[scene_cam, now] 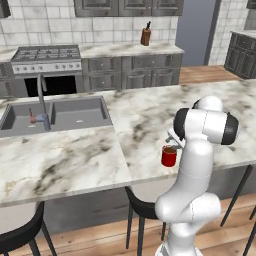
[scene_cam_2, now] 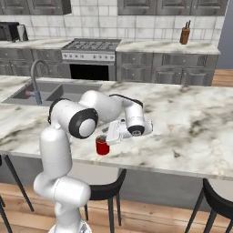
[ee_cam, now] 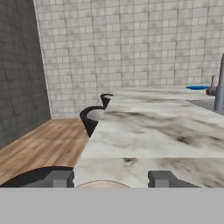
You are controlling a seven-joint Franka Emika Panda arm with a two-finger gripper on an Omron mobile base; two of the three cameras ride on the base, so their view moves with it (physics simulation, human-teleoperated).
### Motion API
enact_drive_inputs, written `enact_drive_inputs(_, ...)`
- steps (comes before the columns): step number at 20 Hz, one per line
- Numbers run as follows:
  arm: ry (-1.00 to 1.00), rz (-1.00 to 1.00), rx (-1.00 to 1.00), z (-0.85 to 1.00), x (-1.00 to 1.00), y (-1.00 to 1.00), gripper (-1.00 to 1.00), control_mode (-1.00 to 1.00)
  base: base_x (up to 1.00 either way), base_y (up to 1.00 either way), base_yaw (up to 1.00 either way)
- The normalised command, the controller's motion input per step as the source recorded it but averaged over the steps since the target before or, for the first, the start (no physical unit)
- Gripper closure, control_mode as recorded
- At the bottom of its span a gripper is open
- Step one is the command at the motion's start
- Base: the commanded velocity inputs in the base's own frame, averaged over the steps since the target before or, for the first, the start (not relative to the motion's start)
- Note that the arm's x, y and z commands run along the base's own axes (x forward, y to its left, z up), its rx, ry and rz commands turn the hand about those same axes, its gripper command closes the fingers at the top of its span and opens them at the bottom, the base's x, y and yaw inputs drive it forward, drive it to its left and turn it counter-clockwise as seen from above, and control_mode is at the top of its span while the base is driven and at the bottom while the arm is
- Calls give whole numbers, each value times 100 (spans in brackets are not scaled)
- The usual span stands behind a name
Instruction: Pick up the marshmallow and place it in the cup of hot chocolate on the dining counter.
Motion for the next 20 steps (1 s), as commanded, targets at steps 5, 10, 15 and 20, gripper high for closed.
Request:
enact_drive_inputs(5, 0, 0, 0, 0, 0, 0, -100, -100, 0, 0, 0)
enact_drive_inputs(10, -5, 0, 0, 26, -15, 0, -100, -100, 0, 0, 0)
enact_drive_inputs(15, -21, 0, 0, 58, -72, 0, -100, -100, 0, 0, 0)
enact_drive_inputs(20, -44, 1, 0, 84, -90, 11, -100, -100, 0, 0, 0)
